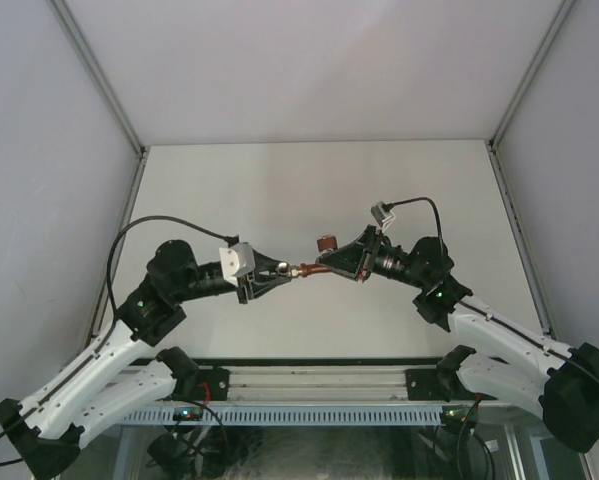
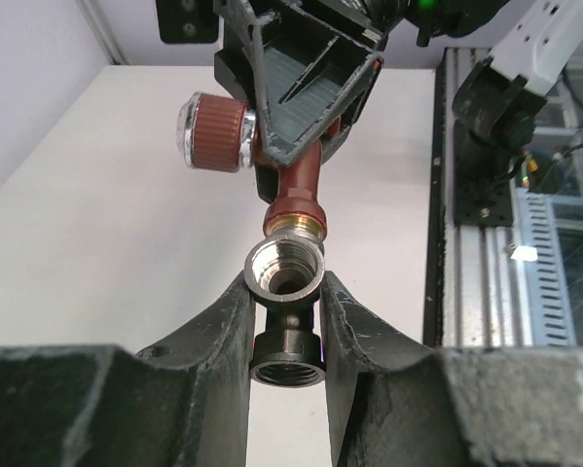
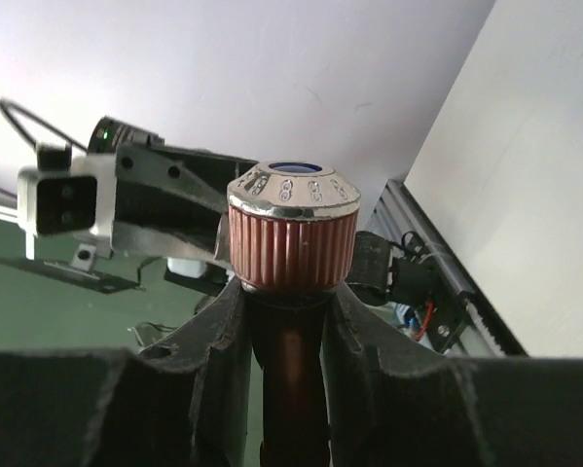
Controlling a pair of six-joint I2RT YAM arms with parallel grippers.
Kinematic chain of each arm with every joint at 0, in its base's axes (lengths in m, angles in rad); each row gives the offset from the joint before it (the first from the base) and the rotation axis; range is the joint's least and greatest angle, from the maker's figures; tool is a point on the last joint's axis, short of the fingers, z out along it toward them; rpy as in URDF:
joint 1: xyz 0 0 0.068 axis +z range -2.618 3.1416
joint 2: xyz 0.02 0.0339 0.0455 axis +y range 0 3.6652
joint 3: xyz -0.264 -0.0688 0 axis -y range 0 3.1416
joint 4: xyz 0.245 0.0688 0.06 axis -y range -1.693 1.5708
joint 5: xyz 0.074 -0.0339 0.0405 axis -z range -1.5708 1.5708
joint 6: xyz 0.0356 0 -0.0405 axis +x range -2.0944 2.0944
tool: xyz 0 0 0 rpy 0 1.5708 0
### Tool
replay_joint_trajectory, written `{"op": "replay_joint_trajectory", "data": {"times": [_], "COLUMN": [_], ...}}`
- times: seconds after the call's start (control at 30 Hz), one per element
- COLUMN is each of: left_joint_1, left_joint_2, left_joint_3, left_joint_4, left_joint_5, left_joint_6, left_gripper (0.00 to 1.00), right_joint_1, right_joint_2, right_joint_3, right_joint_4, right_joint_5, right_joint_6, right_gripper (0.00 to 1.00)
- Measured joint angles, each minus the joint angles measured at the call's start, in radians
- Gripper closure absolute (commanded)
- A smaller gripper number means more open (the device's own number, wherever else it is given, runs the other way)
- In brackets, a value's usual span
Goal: Install the water faucets
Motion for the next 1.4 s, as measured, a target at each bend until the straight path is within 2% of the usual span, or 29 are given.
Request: {"op": "replay_joint_trajectory", "data": {"times": [0.23, 0.47, 0.5, 0.57, 0.63, 0.7, 0.8, 0.9, 1.0, 1.2, 1.4], "left_joint_1": [-0.155, -0.369, -0.396, -0.435, -0.452, -0.455, -0.457, -0.457, -0.457, -0.422, -0.283], "left_joint_2": [0.003, 0.011, 0.014, 0.02, 0.026, 0.029, 0.025, 0.011, -0.001, -0.031, -0.085], "left_joint_3": [0.0, 0.0, 0.0, 0.0, 0.0, 0.0, 0.0, 0.0, 0.0, 0.0, 0.0], "left_joint_4": [-0.031, -0.047, -0.052, -0.062, -0.069, -0.071, -0.06, -0.053, -0.056, -0.071, -0.035], "left_joint_5": [-0.213, -0.537, -0.579, -0.648, -0.684, -0.697, -0.703, -0.702, -0.7, -0.639, -0.507], "left_joint_6": [0.19, 0.391, 0.423, 0.475, 0.504, 0.513, 0.497, 0.454, 0.399, 0.231, 0.012], "left_gripper": [1.0, 0.99, 0.95, 0.76, 0.49, 0.4, 0.23, 0.17, 0.02, 0.0, 0.0], "right_joint_1": [-0.01, -0.02, -0.02, -0.02, -0.02, -0.018, -0.007, -0.004, -0.003, -0.002, 0.003], "right_joint_2": [0.015, 0.074, 0.074, 0.074, 0.074, 0.073, 0.062, 0.035, 0.003, -0.041, -0.077], "right_joint_3": [0.003, 0.009, 0.009, 0.01, 0.01, 0.01, 0.01, 0.01, 0.01, 0.011, 0.011], "right_joint_4": [-0.079, -0.11, -0.116, -0.129, -0.136, -0.138, -0.142, -0.142, -0.142, -0.173, -0.194], "right_joint_5": [0.009, 0.001, 0.001, 0.002, 0.01, 0.014, 0.019, 0.037, 0.064, 0.147, 0.216], "right_joint_6": [0.198, 0.322, 0.327, 0.33, 0.327, 0.319, 0.297, 0.272, 0.243, 0.136, -0.018], "right_gripper": [1.0, 1.0, 1.0, 1.0, 1.0, 1.0, 1.0, 1.0, 1.0, 1.0, 1.0]}}
